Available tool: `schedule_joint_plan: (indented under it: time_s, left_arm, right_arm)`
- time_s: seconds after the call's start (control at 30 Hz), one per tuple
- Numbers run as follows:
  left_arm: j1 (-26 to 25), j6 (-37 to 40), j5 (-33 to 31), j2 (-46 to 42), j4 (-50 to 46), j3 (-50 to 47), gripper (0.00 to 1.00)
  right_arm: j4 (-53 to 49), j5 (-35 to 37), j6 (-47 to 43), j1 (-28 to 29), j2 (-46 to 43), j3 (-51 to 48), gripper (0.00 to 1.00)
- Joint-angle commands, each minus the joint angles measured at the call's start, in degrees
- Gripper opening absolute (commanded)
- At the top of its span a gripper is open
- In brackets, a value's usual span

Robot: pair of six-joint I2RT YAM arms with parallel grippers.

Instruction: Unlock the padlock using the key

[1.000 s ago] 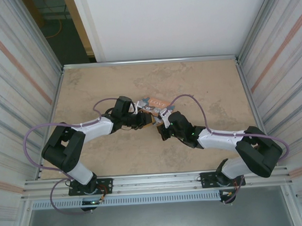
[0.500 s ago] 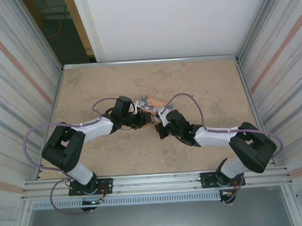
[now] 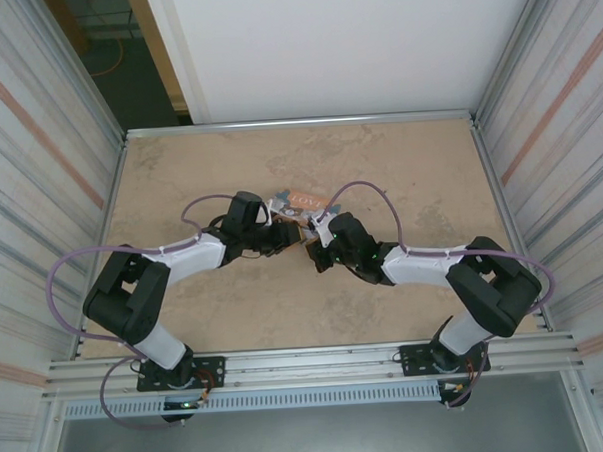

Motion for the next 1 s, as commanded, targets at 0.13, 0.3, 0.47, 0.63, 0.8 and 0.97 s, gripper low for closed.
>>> schedule_joint_plan:
  time_s: [0.13,0.3,0.47,0.63,0.8,0.97]
  left_arm:
    - [-2.5,-0.1,7.1,2.8,3.5,1.0,0.15]
    - [-2.5,-1.1,6.7,5.8,6.6,0.2,0.16]
    - [-2.5,-1.3,6.4,7.7,8.1,0.1,0.22]
    - [-2.5,-1.2,5.8,7.7,8.4,-0.1,0.29]
    - [-2.0,-0.8,5.2,6.2,8.2,-0.7,0.38]
    - [-0.4,-0.3,4.3,2.3,8.6,-3.2,0.41]
  right_arm:
    - [9.9,-3.2,1.6,0.1,1.1,1.3,0.0]
    - [9.5,-3.3,2.4,-0.7,3.1,-0.4,0.0]
    - [9.8,-3.4,3.3,-1.3,4.7,-1.8,0.0]
    - [9.9,-3.8,5.2,-2.1,5.8,-3.1,0.0]
    - [9.7,-3.7,7.0,-2.8,5.2,-4.8,0.0]
    - [8.0,-3.8,7.2,-3.0,4.1,-5.1,0.0]
